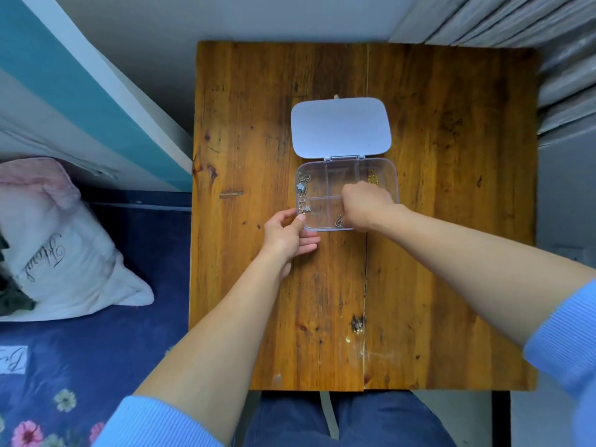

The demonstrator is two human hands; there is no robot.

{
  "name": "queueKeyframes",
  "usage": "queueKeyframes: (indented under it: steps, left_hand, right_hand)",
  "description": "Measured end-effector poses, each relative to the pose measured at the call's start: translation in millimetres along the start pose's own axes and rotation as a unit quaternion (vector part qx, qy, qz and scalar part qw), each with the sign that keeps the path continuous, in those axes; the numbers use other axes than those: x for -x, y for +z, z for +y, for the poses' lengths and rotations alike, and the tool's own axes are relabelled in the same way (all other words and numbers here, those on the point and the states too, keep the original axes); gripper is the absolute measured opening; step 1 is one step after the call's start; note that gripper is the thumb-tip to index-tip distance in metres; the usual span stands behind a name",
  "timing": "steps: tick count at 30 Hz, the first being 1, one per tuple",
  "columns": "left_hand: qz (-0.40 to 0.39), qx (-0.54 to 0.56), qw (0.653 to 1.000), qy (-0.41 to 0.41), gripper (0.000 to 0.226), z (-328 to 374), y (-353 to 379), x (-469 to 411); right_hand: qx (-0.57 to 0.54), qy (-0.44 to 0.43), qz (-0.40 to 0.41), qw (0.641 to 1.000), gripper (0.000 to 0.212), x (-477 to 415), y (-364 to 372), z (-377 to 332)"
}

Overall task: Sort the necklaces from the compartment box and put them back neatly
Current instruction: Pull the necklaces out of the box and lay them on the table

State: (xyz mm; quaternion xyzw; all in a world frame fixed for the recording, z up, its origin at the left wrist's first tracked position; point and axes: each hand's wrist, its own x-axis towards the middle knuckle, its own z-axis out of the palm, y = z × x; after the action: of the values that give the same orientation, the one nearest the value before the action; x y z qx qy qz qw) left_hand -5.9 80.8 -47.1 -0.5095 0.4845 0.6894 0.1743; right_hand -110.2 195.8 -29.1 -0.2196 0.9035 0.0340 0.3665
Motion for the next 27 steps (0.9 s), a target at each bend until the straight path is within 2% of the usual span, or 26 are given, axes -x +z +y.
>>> queueKeyframes:
  steps: [3, 6, 8, 10, 13, 15, 17, 23, 25, 27]
  left_hand:
    - [0.001, 0.005, 1.0, -0.007, 0.031, 0.7, 0.3, 0.8]
    - [0.01, -0.026, 1.0, -0.007, 0.031, 1.7, -0.4, 2.7]
    - [0.037, -0.071, 0.997, 0.012, 0.03, 1.1, -2.1, 4.7]
    - [0.094, -0.144, 0.982, 0.079, 0.028, -0.4, -4.5, 7.8]
    - [0.162, -0.297, 0.91, 0.24, 0.019, -0.4, -5.5, 19.4]
    - [0.149, -0.384, 0.849, 0.332, 0.018, 2.0, 2.1, 25.7]
    - [0.108, -0.451, 0.799, 0.384, 0.019, 5.6, 15.1, 27.6]
    - [-0.05, -0.627, 0.657, 0.417, 0.033, 6.3, 54.5, 13.1]
    - [-0.064, -0.684, 0.601, 0.408, 0.039, 3.4, 63.4, 6.3]
    - [-0.059, -0.72, 0.562, 0.402, 0.04, -0.4, 68.1, 1.2]
  right_hand:
    - [-0.09, 0.009, 0.007, 0.996, 0.014, 3.3, 4.4, 13.4]
    - [-0.211, 0.019, 0.017, 0.977, 0.013, 15.8, 7.1, 33.3]
    - [-0.303, 0.04, 0.033, 0.951, 0.017, 27.6, 10.4, 44.2]
    - [-0.402, 0.073, 0.043, 0.912, 0.018, 37.4, 12.8, 53.1]
    - [-0.515, 0.115, 0.036, 0.848, 0.012, 49.1, 15.4, 63.6]
    - [-0.558, 0.134, 0.032, 0.818, 0.008, 56.8, 18.8, 69.8]
    - [-0.577, 0.146, 0.027, 0.803, 0.006, 63.3, 23.9, 74.7]
    - [-0.678, 0.176, -0.006, 0.714, 0.007, 74.7, 38.7, 85.8]
    - [-0.715, 0.183, -0.019, 0.675, 0.011, 76.5, 42.9, 89.0]
    - [-0.746, 0.183, -0.03, 0.639, 0.016, 78.3, 45.2, 93.1]
